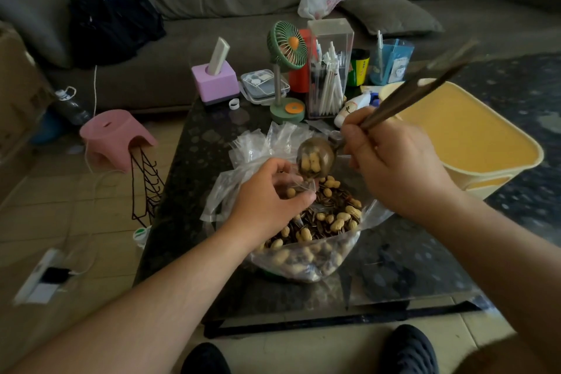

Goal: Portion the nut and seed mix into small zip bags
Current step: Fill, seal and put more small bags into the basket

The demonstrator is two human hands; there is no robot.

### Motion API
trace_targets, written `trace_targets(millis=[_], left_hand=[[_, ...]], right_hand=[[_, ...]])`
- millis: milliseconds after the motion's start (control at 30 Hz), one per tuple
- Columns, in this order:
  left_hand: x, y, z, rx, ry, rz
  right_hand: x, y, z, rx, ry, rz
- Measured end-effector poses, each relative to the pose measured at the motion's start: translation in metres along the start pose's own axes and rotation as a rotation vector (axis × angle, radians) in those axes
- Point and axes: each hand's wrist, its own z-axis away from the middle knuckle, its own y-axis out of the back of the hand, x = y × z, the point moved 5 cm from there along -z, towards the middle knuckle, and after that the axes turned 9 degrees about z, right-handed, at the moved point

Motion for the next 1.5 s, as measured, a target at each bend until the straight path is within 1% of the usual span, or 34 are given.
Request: trace_targets(millis=[67,100,167,300,367,433,467,500,533,600,633,667,700,767,867,967,1067,1167,1233,1367,1500], left_hand=[[0.000,0.000,0.000,0.008,0.005,0.009],[0.000,0.000,0.001,0.007,0.007,0.009],[0.000,-0.001,0.001,0.001,0.011,0.003],[0.001,0.000,0.002,0.010,0.021,-0.015],[0.004,0.002,0.003,0.030,0.026,0.019],[0.009,0.004,0.004,0.059,0.041,0.103],[0.011,0.005,0.004,0.079,0.054,0.154],[0.011,0.006,0.004,0.098,0.073,0.202],[0.012,0.006,0.004,0.107,0.106,0.258],[0.011,0.004,0.002,0.101,0.170,0.375],[0.010,0.004,0.001,0.097,0.190,0.422],[0.010,0.004,0.001,0.092,0.214,0.474],[0.010,0.004,0.000,0.077,0.242,0.538],[0.012,0.004,0.002,0.047,0.319,0.663],[0.012,0.005,0.002,0.022,0.428,0.821],[0.013,0.006,0.003,0.009,0.456,0.946],[0.016,0.006,0.003,-0.017,0.431,0.874],[0.011,0.008,0.004,-0.019,0.454,0.671],[0.007,0.004,0.008,-0.033,0.500,0.597],[0.001,-0.017,0.018,-0.063,0.539,0.568],[-0.002,-0.043,0.022,-0.055,0.520,0.612]], right_hand=[[-0.007,-0.002,0.002,0.005,0.094,0.026],[-0.008,-0.003,0.002,0.012,0.100,0.028],[-0.003,-0.004,0.001,0.018,0.036,0.000],[0.012,0.001,0.000,0.012,-0.159,-0.047],[0.021,0.005,-0.001,0.012,-0.249,-0.076],[0.029,0.004,0.000,-0.028,-0.298,-0.090],[0.030,0.000,0.002,-0.068,-0.286,-0.097],[0.030,-0.005,0.005,-0.117,-0.237,-0.094],[0.026,-0.011,0.008,-0.164,-0.135,-0.084],[0.023,-0.025,0.017,-0.242,0.144,-0.028],[0.025,-0.034,0.024,-0.297,0.252,0.022],[0.030,-0.044,0.031,-0.357,0.317,0.089],[0.037,-0.054,0.037,-0.411,0.348,0.164],[0.044,-0.069,0.047,-0.466,0.361,0.272],[0.049,-0.081,0.057,-0.537,0.370,0.336],[0.053,-0.082,0.054,-0.555,0.335,0.322],[0.053,-0.080,0.044,-0.532,0.223,0.285],[0.058,-0.079,0.036,-0.590,0.117,0.334],[0.060,-0.078,0.031,-0.622,0.070,0.367],[0.059,-0.068,0.022,-0.737,-0.056,0.383],[0.059,-0.064,0.026,-0.859,-0.033,0.582]])
